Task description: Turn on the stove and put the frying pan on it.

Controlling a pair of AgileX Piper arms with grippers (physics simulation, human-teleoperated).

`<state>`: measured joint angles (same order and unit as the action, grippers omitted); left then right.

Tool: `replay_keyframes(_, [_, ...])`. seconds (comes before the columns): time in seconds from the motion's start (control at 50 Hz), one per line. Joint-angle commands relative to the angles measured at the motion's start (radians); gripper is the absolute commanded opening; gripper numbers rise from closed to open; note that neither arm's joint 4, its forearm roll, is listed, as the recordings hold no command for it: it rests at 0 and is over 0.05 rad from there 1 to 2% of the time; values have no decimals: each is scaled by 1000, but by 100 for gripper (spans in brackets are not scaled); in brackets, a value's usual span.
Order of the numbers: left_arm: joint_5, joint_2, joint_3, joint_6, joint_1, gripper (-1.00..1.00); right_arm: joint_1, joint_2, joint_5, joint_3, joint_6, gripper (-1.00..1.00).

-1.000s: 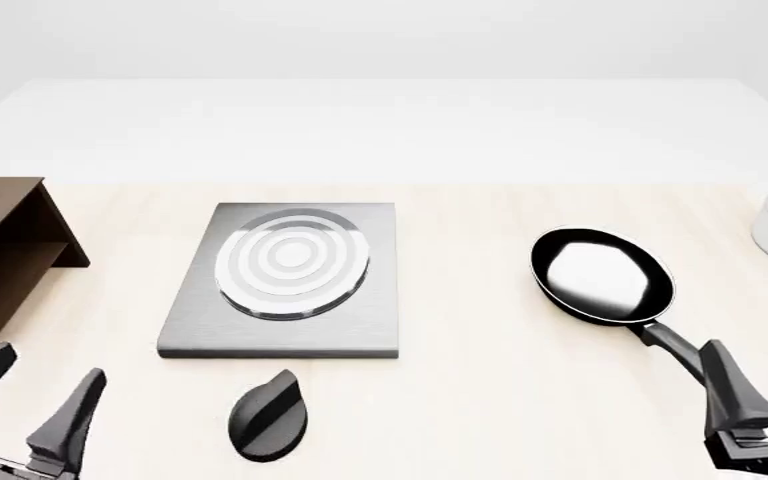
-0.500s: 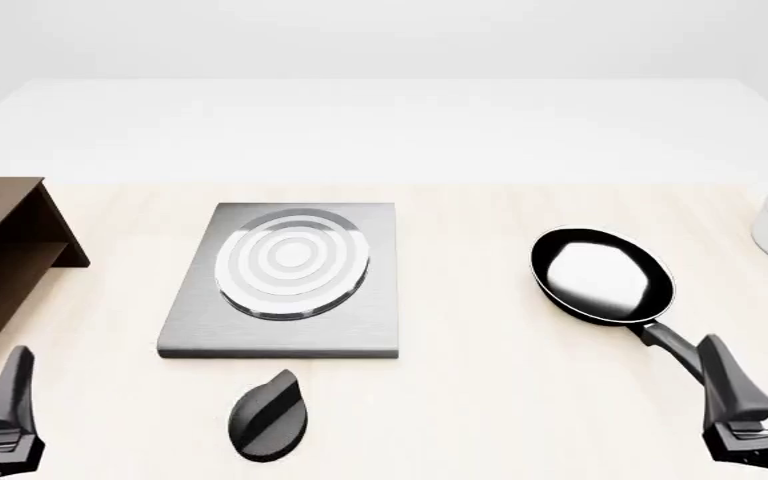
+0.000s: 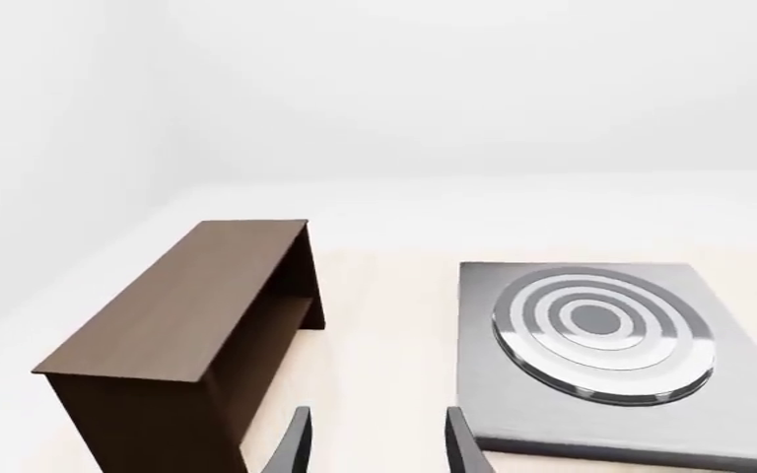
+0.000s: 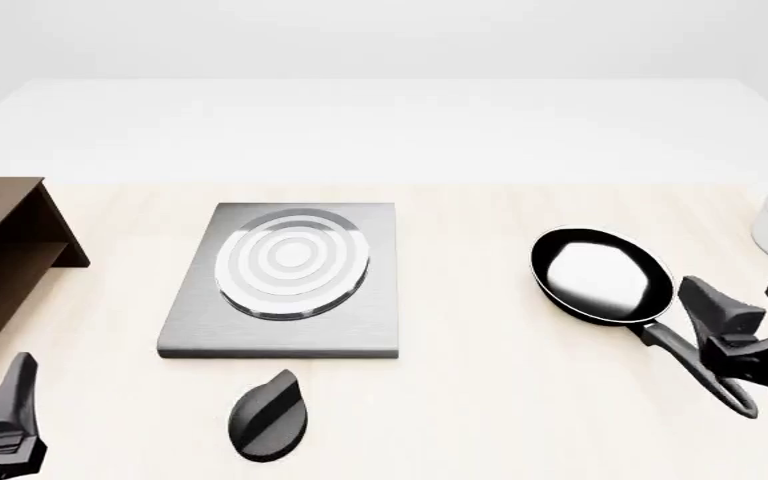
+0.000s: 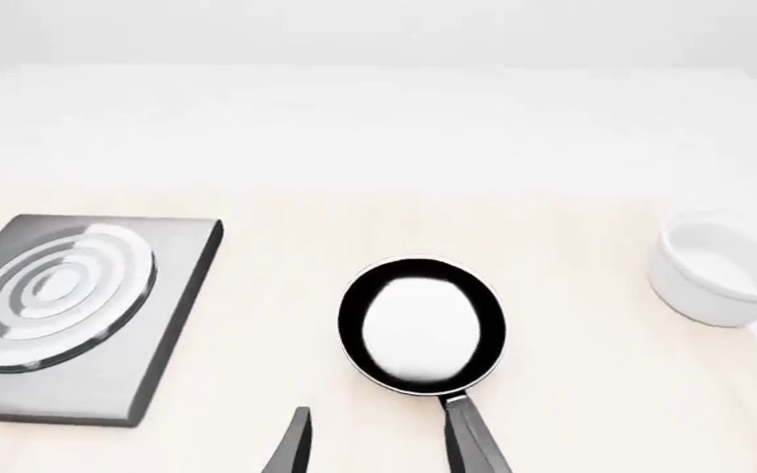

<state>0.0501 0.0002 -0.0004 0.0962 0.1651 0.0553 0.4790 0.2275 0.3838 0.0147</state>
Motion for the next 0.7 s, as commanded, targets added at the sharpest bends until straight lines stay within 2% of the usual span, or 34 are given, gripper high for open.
replay_keyframes(0.02, [18, 0, 0, -16, -8, 100, 41, 204, 186, 199, -15, 100])
replay_keyframes(0.14, [25, 0, 0, -19, -10, 100, 73, 304, 296, 279, -26, 100])
replay_keyframes(0.28, [24, 0, 0, -17, -10, 100, 73, 388, 359, 313, -64, 100])
replay_keyframes(0.3, [24, 0, 0, -17, -11, 100, 86, 395, 372, 315, -57, 100])
replay_keyframes(0.44, [21, 0, 0, -13, -12, 100, 52, 451, 446, 357, -100, 100])
replay_keyframes(0.46, [20, 0, 0, -13, -12, 100, 30, 471, 459, 366, -133, 100])
replay_keyframes(0.5, [20, 0, 0, -12, -12, 100, 32, 483, 483, 379, -135, 100])
replay_keyframes(0.54, [19, 0, 0, -11, -12, 100, 3, 509, 504, 401, -171, 100])
replay_keyframes(0.56, [20, 0, 0, -10, -12, 100, 1, 522, 512, 404, -175, 100])
replay_keyframes(0.58, [22, 0, 0, -8, -11, 100, 33, 525, 532, 409, -144, 100])
replay_keyframes(0.6, [22, 0, 0, -10, -11, 100, 26, 529, 540, 421, -149, 100])
replay_keyframes(0.64, [25, 0, 0, -11, -12, 100, -29, 567, 553, 445, -208, 100])
replay_keyframes(0.7, [24, 0, 0, -10, -12, 100, -33, 578, 574, 475, -211, 100])
